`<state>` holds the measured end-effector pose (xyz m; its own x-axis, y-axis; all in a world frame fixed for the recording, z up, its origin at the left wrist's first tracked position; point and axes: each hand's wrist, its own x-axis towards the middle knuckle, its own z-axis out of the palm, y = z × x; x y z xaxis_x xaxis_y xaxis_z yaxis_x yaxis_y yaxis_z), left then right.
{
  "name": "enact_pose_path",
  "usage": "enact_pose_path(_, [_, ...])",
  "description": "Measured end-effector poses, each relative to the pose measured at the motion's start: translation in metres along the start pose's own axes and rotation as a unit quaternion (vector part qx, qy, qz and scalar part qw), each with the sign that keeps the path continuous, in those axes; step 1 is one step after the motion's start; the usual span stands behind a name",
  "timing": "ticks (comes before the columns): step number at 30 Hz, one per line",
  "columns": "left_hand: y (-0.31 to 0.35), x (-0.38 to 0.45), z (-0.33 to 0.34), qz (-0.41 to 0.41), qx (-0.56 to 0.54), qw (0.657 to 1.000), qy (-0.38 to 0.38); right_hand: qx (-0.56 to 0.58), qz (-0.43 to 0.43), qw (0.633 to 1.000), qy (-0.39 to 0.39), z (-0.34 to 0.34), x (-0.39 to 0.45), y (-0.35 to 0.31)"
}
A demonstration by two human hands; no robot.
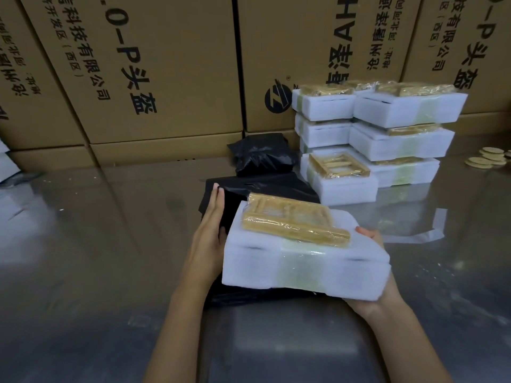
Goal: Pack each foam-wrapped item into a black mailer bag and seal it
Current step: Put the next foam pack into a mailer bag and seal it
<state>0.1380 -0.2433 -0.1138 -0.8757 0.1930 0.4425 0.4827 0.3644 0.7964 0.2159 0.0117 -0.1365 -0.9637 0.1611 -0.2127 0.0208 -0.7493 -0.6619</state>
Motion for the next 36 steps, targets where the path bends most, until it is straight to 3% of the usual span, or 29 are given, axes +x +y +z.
enact_pose_path(2, [-0.011, 0.002, -0.001, 0.026, 0.026, 0.999, -0.022, -0.023, -0.019, 0.999, -0.037, 0.0, -0.001, -0.001])
enact_pose_path(6, [-0.014, 0.004, 0.007, 0.036, 0.114, 0.992, -0.034, -0.028, -0.066, 0.997, -0.032, -0.001, 0.002, 0.002])
enact_pose_path(13, [-0.009, 0.001, 0.031, -0.013, 0.047, 0.999, -0.013, -0.03, -0.084, 0.996, -0.032, 0.009, 0.0, 0.006])
enact_pose_path(19, [-0.001, 0.002, 0.035, 0.038, 0.122, 0.992, 0.022, -0.12, -0.083, 0.989, 0.001, 0.017, 0.005, 0.017])
enact_pose_path(21, [0.001, 0.002, 0.038, 0.054, 0.132, 0.989, 0.043, -0.124, -0.083, 0.989, 0.006, 0.017, 0.006, 0.019])
enact_pose_path(24, [0.012, 0.008, 0.039, 0.058, 0.109, 0.983, 0.137, -0.116, -0.077, 0.99, -0.007, 0.014, 0.006, 0.02])
enact_pose_path(26, [0.022, 0.022, 0.039, 0.069, 0.154, 0.971, 0.171, -0.113, -0.065, 0.991, -0.013, 0.013, 0.005, 0.019])
enact_pose_path(31, [0.047, 0.09, 0.046, 0.054, 0.365, 0.929, 0.042, -0.116, -0.055, 0.992, 0.009, 0.017, 0.007, 0.017])
enact_pose_path(36, [0.065, 0.144, 0.066, 0.062, 0.491, 0.869, -0.015, -0.148, -0.083, 0.985, 0.015, 0.019, 0.005, 0.018])
